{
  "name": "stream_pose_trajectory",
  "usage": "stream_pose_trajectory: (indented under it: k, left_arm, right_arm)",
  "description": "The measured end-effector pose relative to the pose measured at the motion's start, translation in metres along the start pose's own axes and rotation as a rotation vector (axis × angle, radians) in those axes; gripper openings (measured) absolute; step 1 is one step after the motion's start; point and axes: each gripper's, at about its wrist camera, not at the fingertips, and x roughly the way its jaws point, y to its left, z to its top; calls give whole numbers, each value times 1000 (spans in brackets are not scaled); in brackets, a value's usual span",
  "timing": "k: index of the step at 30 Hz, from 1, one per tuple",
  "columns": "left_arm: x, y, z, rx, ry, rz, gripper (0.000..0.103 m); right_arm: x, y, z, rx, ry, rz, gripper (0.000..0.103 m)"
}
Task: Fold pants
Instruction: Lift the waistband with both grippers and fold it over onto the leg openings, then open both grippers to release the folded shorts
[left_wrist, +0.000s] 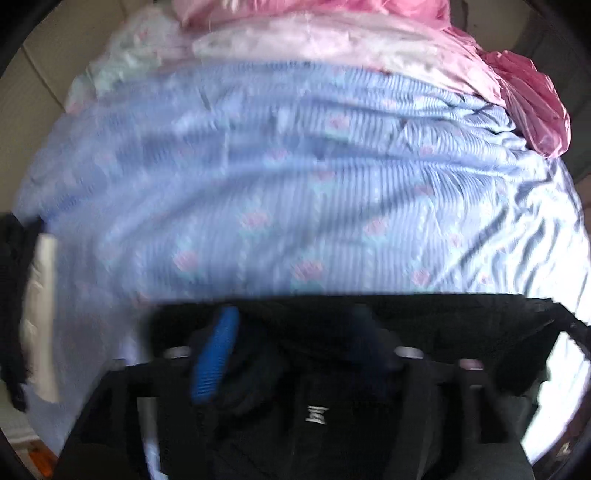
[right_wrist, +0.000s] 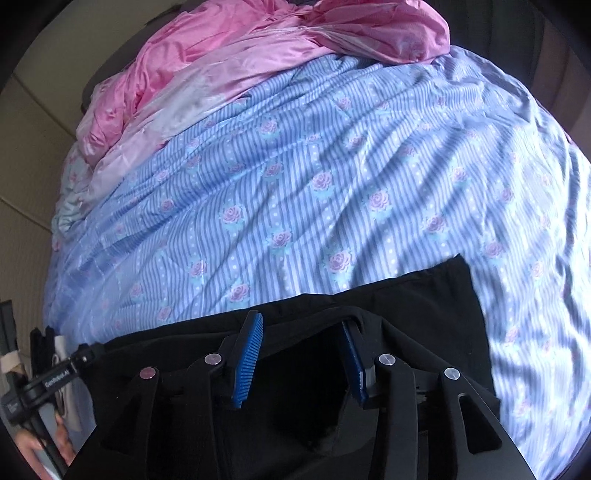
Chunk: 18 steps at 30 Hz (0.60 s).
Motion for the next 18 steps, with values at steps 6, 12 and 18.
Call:
stream_pose_trajectory:
  k: [6,12,18]
  left_arm:
    - [-29,-17,4,128,-83,11,83]
    - [-65,-47,-27,224,-137,-59,84]
    - [-65,-79,-69,291,-77,-137,84]
  right_arm:
    - [-28,-9,2,-29,7,3,51]
    - [-55,-24,-10,-136,-16,-26,55]
    - [-36,-27,-40,-267,93,-18,55]
